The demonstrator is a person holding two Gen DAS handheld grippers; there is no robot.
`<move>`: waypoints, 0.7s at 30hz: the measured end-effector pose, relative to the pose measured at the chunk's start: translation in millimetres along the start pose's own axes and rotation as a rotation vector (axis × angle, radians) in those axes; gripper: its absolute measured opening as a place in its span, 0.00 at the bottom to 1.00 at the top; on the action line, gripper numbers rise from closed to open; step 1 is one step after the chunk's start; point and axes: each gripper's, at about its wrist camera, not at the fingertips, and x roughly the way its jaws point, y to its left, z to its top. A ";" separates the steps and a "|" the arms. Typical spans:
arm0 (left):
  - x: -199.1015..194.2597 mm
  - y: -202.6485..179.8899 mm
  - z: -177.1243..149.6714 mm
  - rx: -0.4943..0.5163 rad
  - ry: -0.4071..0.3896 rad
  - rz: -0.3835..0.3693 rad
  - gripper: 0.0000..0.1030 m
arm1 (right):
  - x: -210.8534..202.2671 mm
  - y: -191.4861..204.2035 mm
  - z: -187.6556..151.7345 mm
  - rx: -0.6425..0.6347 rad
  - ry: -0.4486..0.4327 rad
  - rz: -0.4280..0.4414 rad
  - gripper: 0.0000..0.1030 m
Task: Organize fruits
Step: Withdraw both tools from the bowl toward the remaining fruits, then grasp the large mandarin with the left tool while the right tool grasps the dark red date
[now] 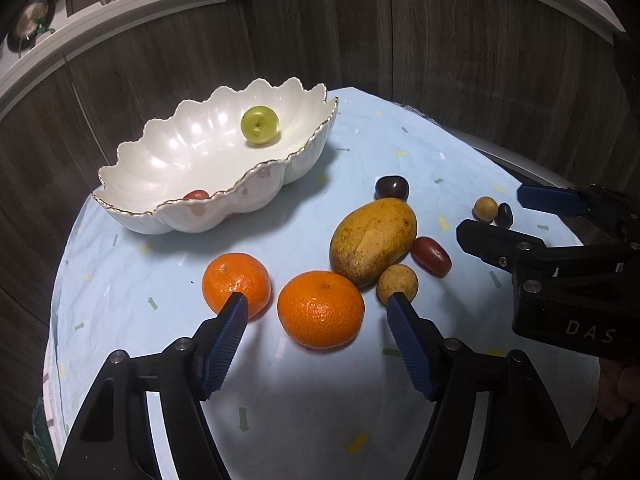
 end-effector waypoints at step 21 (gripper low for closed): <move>20.1 4.2 -8.1 -0.008 0.056 -0.031 0.52 | 27.6 24.2 -8.4 -0.086 0.057 0.085 0.38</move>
